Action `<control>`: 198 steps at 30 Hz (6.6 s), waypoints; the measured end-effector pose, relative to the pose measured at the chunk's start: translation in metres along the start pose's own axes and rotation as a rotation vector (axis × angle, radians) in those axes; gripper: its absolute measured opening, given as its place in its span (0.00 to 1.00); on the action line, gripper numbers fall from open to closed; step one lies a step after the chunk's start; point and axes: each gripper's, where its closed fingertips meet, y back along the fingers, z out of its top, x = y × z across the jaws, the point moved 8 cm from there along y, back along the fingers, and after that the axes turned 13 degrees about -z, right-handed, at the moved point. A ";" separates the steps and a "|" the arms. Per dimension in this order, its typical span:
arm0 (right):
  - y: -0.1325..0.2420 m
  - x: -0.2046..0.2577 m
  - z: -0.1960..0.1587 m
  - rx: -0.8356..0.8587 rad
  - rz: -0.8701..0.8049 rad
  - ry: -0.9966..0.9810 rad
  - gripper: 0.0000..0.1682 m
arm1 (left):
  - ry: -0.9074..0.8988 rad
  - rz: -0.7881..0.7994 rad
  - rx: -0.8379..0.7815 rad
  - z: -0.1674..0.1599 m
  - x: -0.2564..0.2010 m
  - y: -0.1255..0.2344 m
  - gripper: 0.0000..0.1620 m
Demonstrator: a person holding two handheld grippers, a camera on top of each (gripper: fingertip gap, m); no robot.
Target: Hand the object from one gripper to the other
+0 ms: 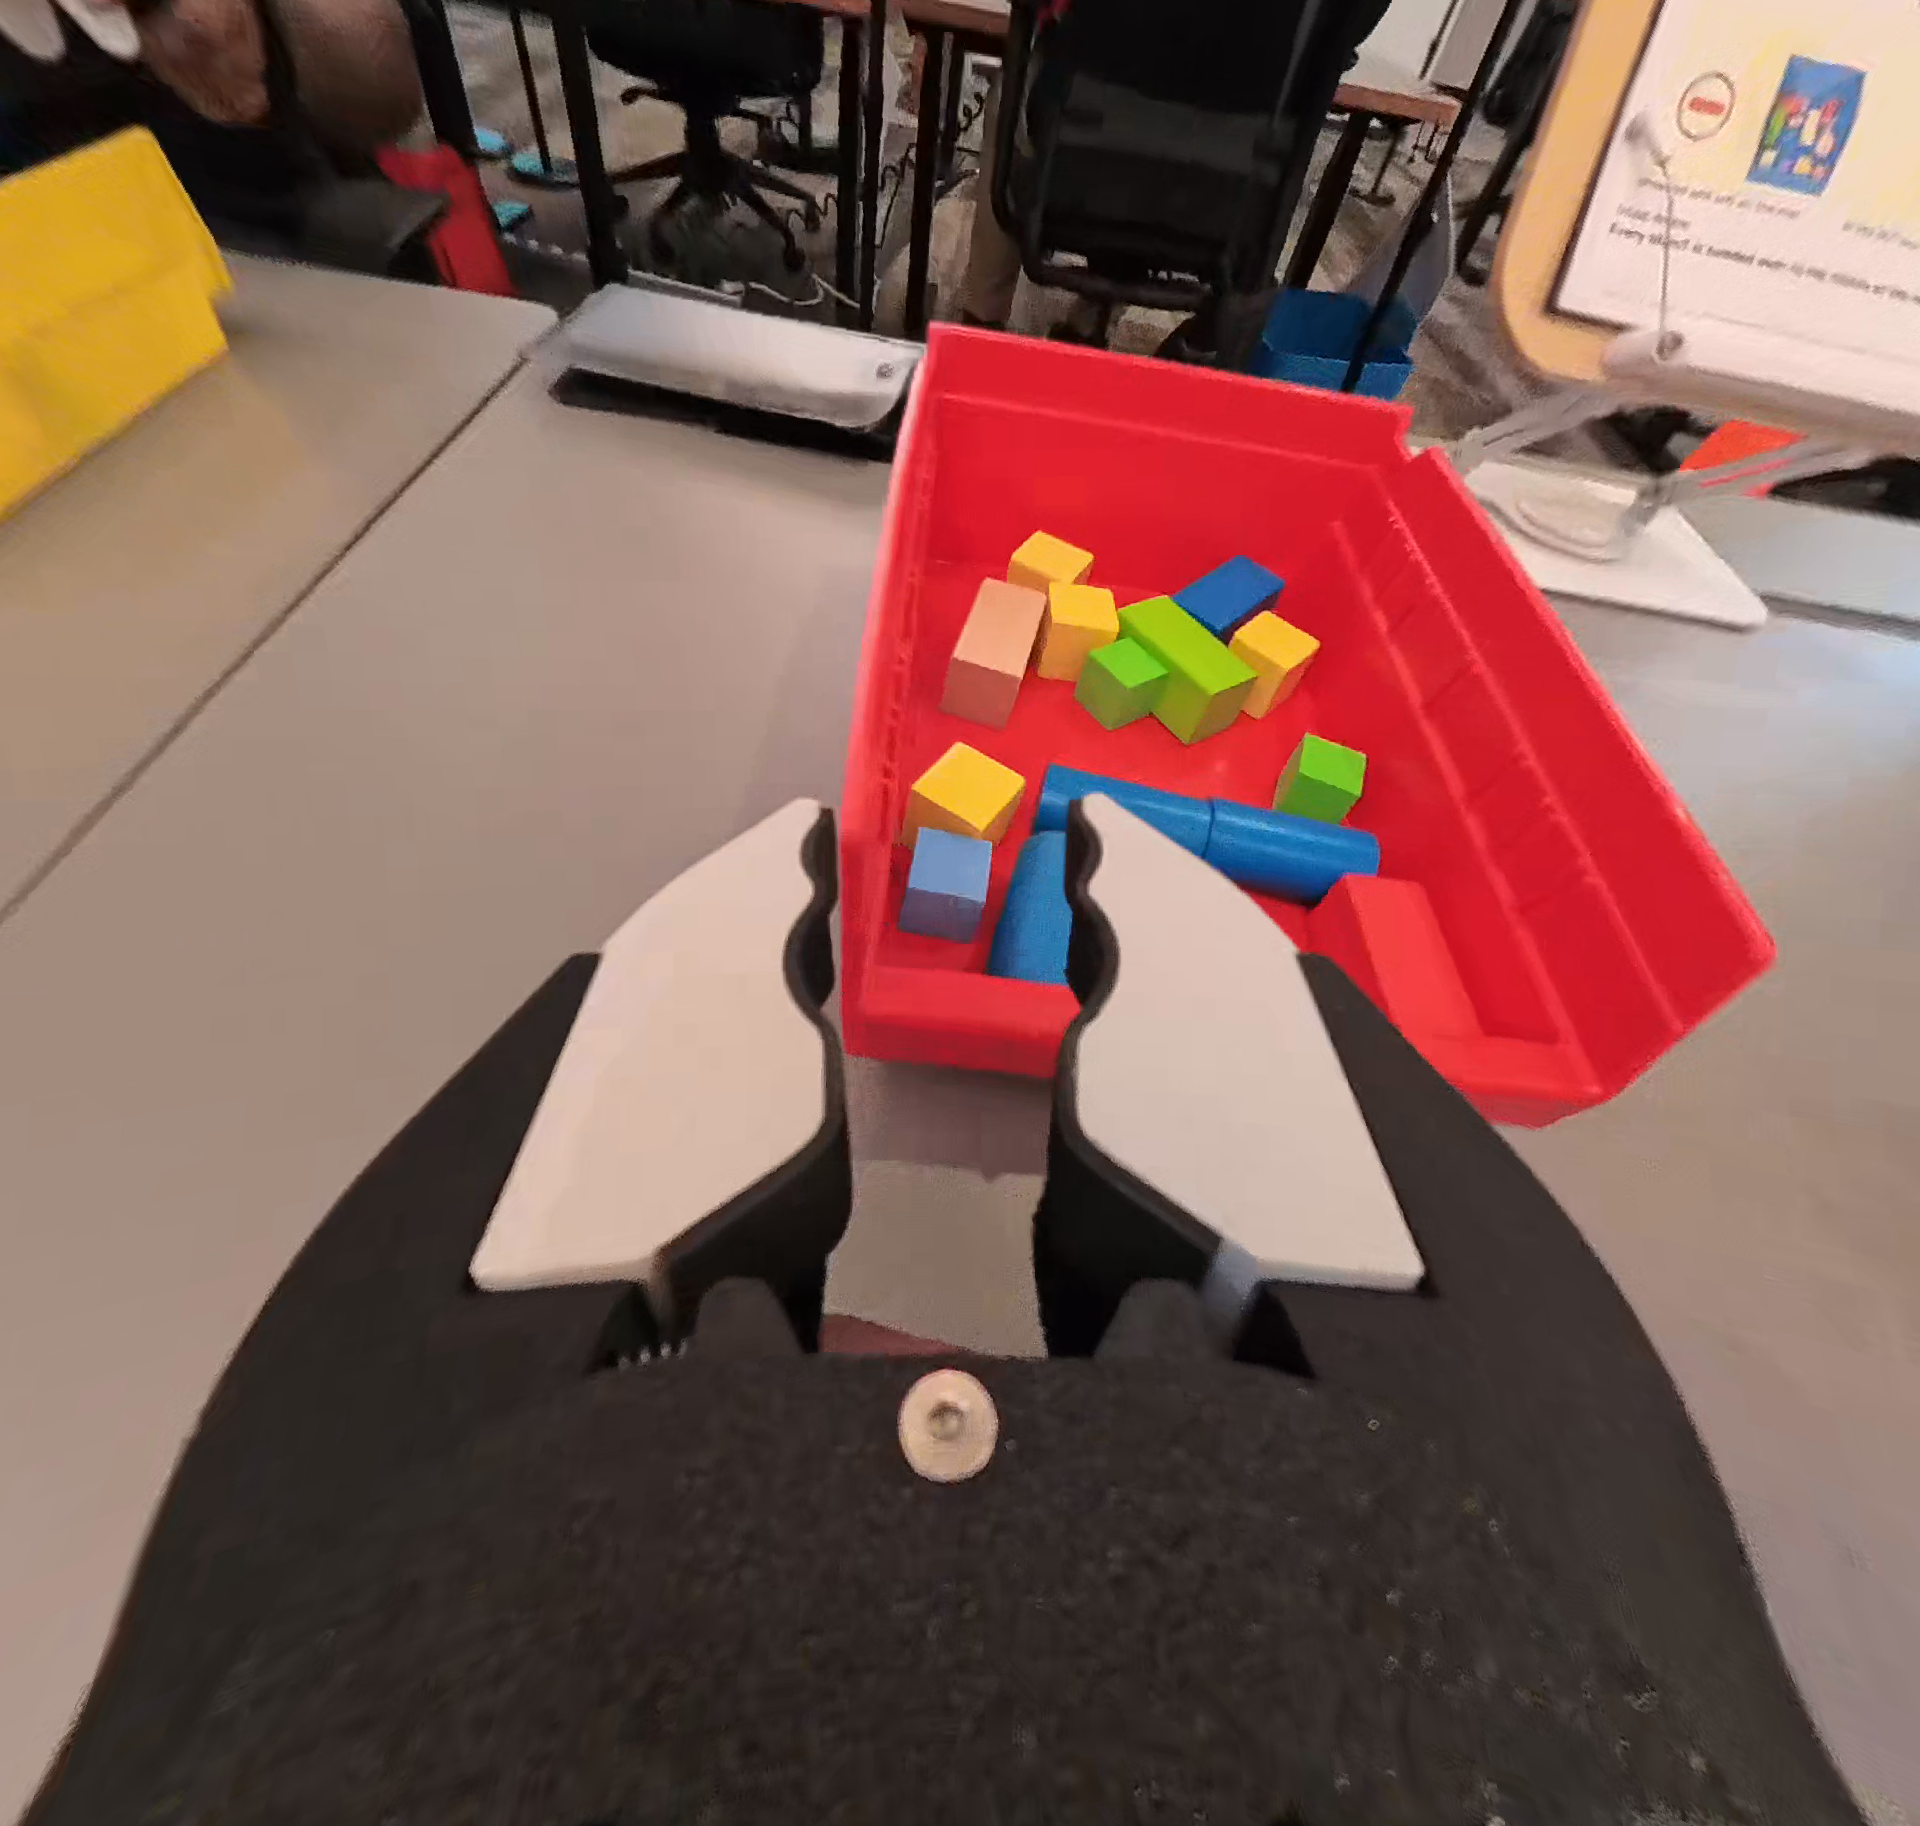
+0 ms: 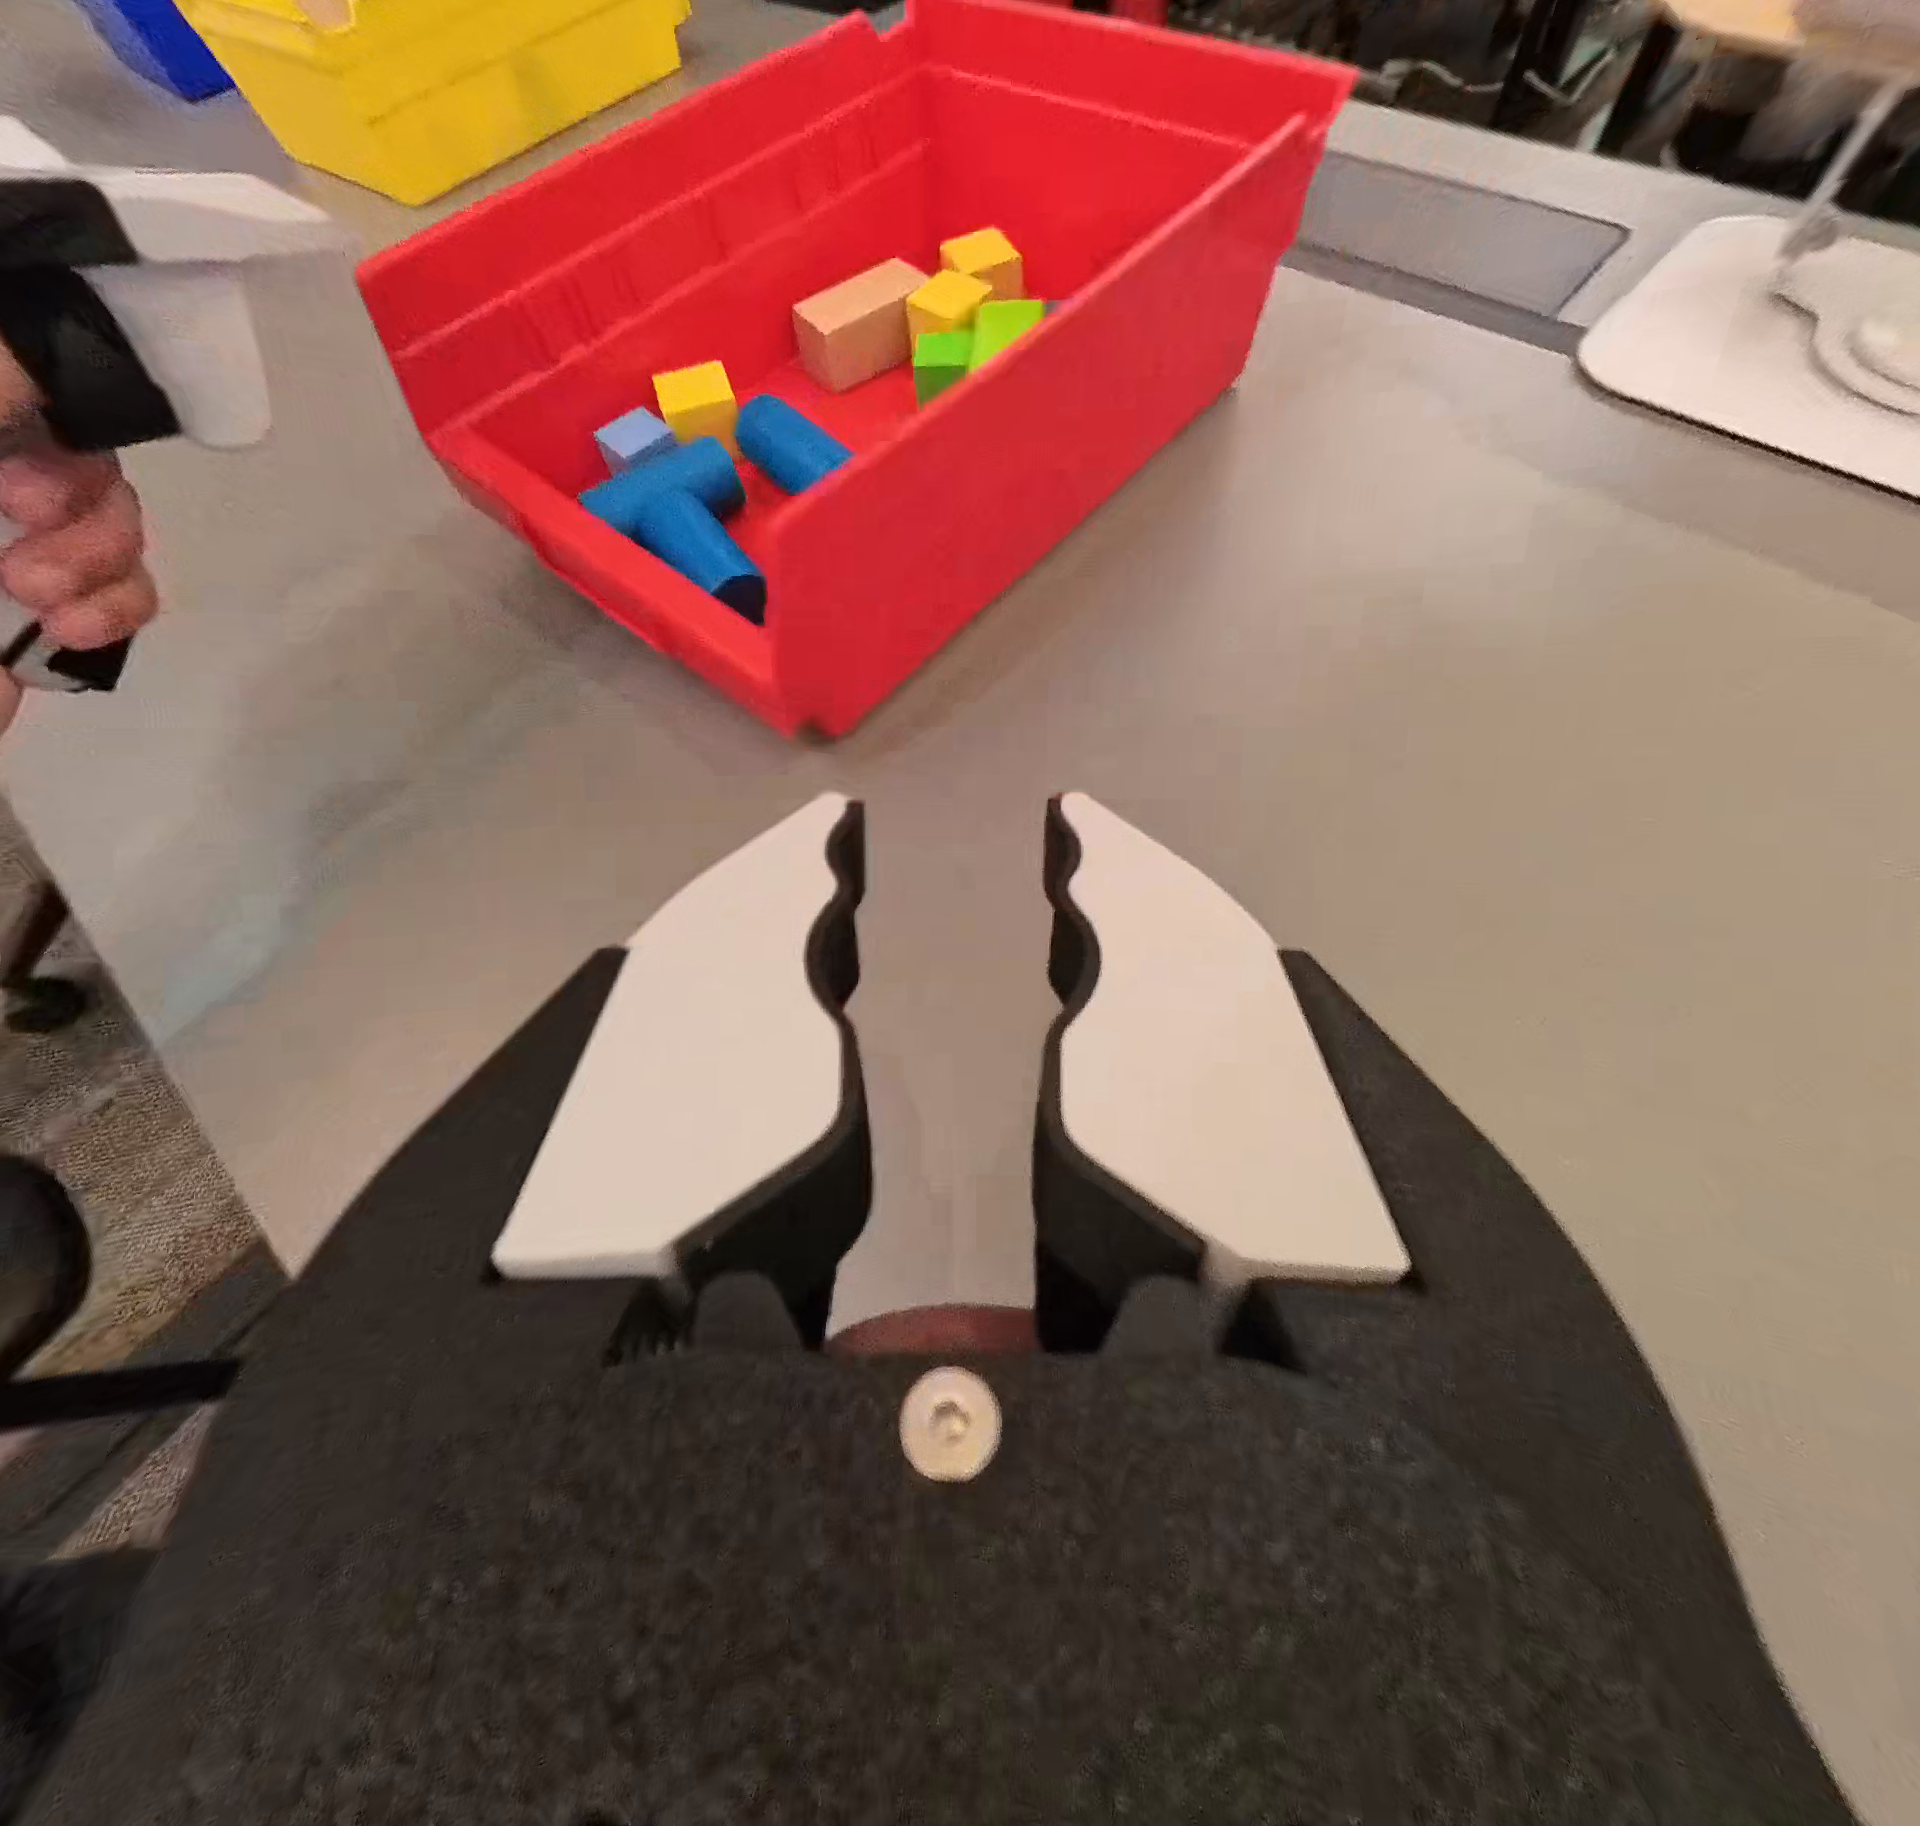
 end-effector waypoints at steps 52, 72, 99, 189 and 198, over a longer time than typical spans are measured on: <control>0.183 -0.296 -0.155 -0.091 -0.259 -0.511 0.39 | -0.024 -0.202 0.434 0.024 -0.071 -0.061 0.47; 0.169 -0.296 -0.165 -0.004 -0.325 -0.386 0.39 | -0.024 -0.097 1.020 0.018 -0.031 -0.175 0.49; 0.153 -0.291 -0.164 0.049 -0.284 -0.369 0.38 | -1.241 -0.585 1.265 -0.014 -0.034 -0.215 0.22; 0.111 -0.367 -0.013 0.072 -0.426 0.073 0.41 | -0.283 -0.842 0.111 -0.074 -0.239 0.006 0.30; 0.161 -0.282 -0.150 -0.158 -0.426 -0.478 0.39 | -0.189 -0.717 0.130 -0.066 -0.213 -0.004 0.31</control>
